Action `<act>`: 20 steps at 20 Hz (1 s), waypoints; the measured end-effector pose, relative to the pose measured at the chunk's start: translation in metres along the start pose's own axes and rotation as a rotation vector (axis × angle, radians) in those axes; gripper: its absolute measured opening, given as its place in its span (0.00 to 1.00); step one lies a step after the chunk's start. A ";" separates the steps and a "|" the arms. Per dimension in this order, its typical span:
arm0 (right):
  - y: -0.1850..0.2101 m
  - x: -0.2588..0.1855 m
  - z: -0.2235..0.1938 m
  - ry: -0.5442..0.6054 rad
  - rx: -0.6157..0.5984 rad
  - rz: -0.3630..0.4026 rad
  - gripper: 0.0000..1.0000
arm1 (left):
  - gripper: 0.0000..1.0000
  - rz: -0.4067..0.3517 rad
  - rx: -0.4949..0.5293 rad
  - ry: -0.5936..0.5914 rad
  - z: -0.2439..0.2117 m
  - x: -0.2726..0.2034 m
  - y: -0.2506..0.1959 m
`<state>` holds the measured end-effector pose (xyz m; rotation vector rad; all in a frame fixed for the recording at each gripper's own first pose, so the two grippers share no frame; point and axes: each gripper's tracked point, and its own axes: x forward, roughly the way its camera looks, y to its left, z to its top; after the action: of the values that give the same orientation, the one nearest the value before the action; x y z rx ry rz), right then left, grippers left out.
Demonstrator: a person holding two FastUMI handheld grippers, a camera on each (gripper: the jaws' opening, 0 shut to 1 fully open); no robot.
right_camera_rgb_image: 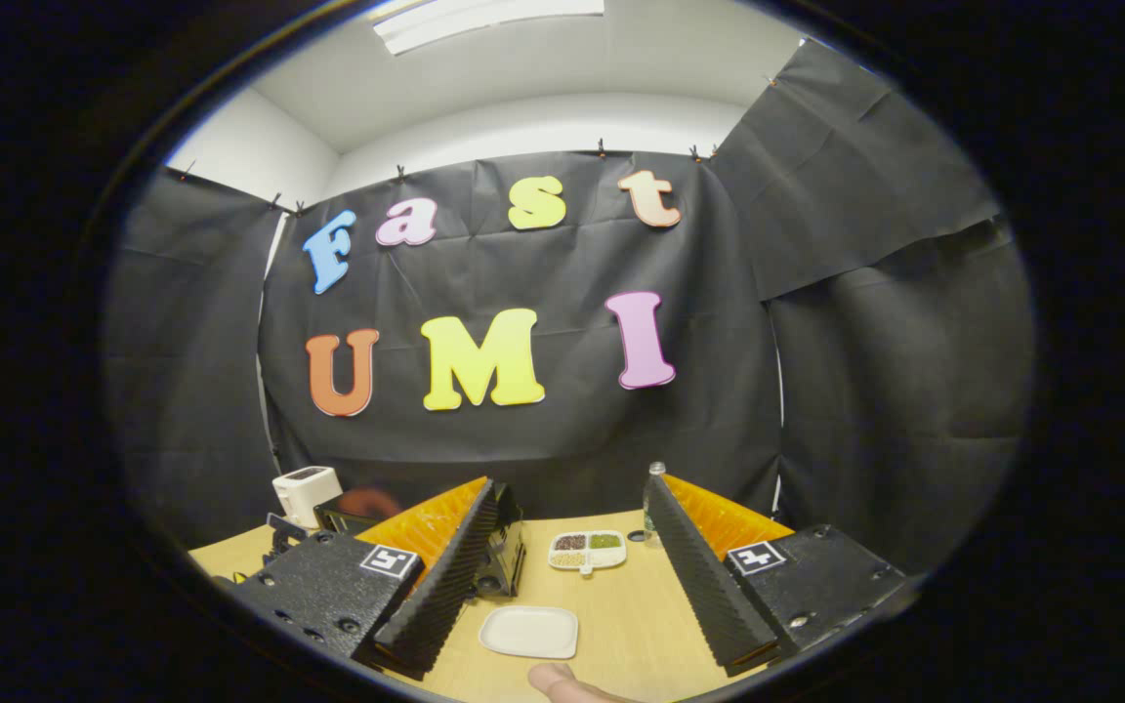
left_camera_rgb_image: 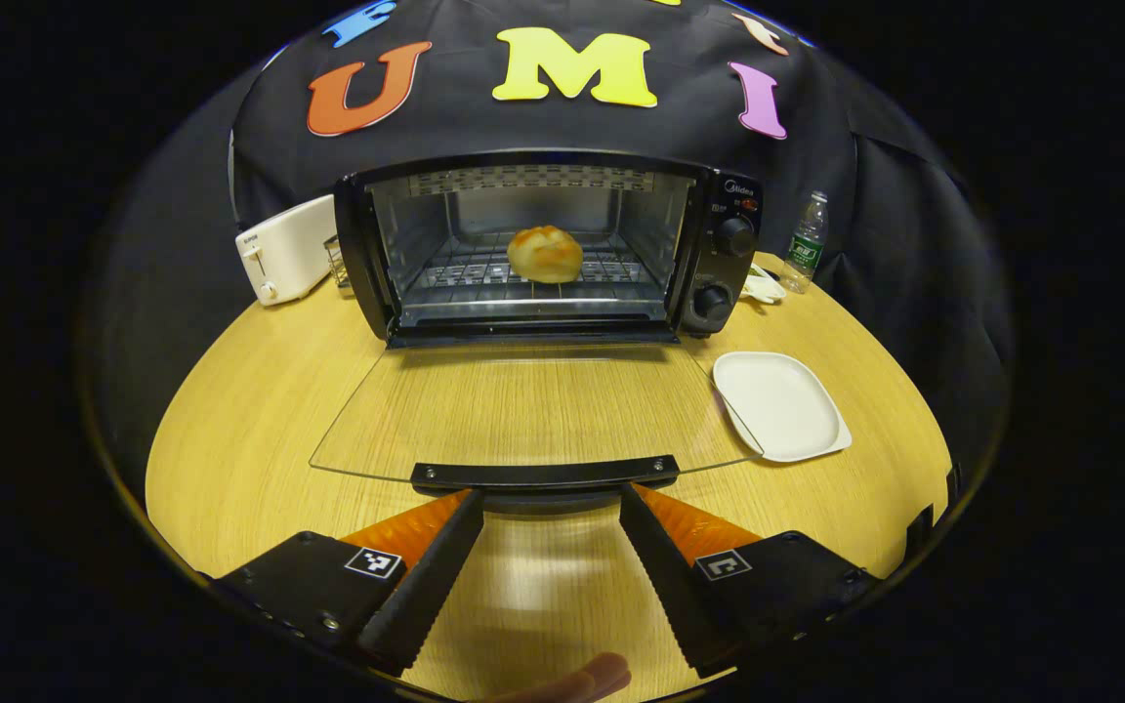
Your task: Open the electric oven with the left hand, put the food in, and close the electric oven.
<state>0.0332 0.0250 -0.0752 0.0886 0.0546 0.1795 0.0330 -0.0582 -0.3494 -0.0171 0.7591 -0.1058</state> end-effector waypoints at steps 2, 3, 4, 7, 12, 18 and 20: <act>-0.001 0.001 -0.003 0.003 0.003 0.002 0.93 | 0.94 0.009 -0.007 -0.024 0.010 -0.004 0.001; -0.002 0.003 -0.004 0.006 0.005 0.003 0.93 | 0.94 0.011 -0.013 -0.029 0.015 -0.005 0.002; -0.002 0.003 -0.006 0.009 0.007 0.007 0.94 | 0.94 0.016 -0.018 -0.035 0.020 -0.007 0.003; -0.005 0.005 -0.011 0.018 0.004 0.005 0.94 | 0.93 0.040 0.019 -0.108 0.050 -0.016 0.005; -0.018 0.006 -0.017 0.031 0.005 -0.017 0.94 | 0.96 0.045 0.029 -0.187 0.093 -0.018 0.007; -0.030 0.004 -0.016 0.032 0.004 -0.045 0.94 | 0.96 0.036 0.024 -0.232 0.127 -0.011 0.012; -0.030 0.003 -0.017 0.030 0.004 -0.048 0.94 | 0.96 0.023 0.005 -0.229 0.131 -0.009 0.010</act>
<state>0.0402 -0.0026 -0.0946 0.0885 0.0872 0.1329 0.1173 -0.0500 -0.2483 -0.0151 0.5302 -0.0822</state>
